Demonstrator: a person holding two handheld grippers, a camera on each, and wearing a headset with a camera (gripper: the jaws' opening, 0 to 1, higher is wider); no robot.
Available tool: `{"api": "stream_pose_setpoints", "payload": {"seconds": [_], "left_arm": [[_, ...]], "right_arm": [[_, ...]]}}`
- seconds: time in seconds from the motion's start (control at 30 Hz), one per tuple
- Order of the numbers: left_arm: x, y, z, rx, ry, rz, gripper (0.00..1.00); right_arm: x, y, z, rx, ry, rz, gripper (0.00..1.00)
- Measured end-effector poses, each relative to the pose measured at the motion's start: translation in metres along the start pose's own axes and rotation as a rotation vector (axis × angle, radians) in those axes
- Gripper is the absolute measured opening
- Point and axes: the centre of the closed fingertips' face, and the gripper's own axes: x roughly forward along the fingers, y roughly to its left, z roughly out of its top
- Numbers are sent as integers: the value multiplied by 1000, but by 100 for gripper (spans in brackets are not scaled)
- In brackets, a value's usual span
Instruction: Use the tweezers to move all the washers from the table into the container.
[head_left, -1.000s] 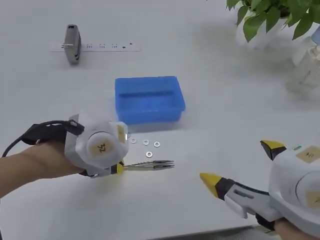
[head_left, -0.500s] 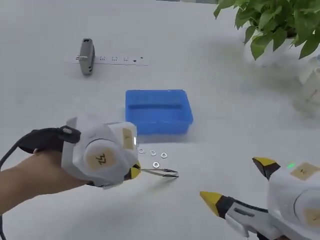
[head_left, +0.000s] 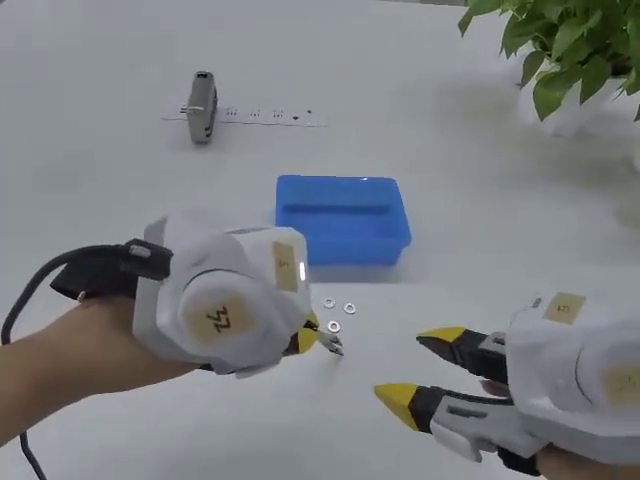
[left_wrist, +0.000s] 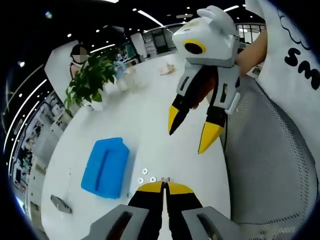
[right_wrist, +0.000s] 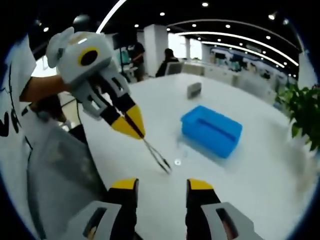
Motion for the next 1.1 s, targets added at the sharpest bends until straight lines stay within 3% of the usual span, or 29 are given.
{"api": "stream_pose_setpoints", "payload": {"seconds": [0.17,0.27,0.47,0.87,1.1], "left_arm": [[-1,2,1,16,5,-12,0],[-1,2,2,20,6,-21,0],[-1,2,2,21,10,-49,0],[7,8,11,19,-18,-81,0],[8,10,13,20,-44,-104,0]], "right_arm": [[24,9,21,-76,-18,104,28],[38,14,24,-109,-12,163,24],[59,20,25,-193,1,219,21],[73,11,23,-369,19,194,8],[79,10,25,-405,11,210,5]]}}
